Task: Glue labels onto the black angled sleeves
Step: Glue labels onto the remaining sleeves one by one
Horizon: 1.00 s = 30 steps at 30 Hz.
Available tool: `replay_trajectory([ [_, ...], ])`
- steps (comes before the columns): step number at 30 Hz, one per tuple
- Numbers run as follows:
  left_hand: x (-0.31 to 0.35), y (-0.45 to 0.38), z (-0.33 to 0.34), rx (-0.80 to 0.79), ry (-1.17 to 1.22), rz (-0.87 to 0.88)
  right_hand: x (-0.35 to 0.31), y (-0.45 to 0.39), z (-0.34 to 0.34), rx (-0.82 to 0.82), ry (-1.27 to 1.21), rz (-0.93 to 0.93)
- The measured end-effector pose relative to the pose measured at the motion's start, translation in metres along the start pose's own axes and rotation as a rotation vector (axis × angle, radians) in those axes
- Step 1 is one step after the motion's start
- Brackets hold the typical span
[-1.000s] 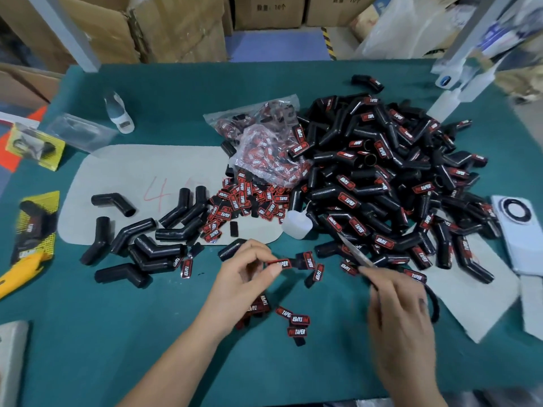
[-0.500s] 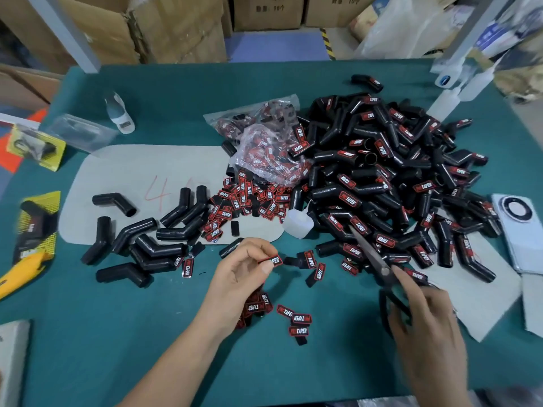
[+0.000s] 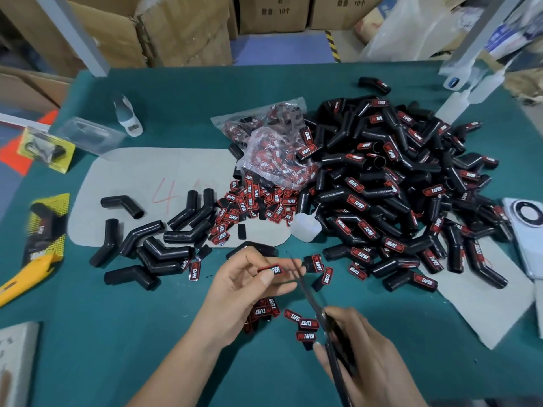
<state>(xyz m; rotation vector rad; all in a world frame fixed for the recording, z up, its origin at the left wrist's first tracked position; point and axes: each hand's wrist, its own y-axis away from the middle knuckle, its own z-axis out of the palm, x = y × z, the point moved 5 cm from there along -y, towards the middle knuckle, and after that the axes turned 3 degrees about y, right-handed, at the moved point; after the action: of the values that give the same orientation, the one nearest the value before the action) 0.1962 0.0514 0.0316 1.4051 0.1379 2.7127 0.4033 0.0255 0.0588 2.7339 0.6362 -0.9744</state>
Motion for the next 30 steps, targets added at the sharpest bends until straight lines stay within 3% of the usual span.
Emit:
replay_trajectory([
  [30, 0.0073, 0.0045, 0.0072, -0.027, 0.029, -0.068, -0.0003, 0.0005, 0.0049, 0.065, -0.006, -0.070],
])
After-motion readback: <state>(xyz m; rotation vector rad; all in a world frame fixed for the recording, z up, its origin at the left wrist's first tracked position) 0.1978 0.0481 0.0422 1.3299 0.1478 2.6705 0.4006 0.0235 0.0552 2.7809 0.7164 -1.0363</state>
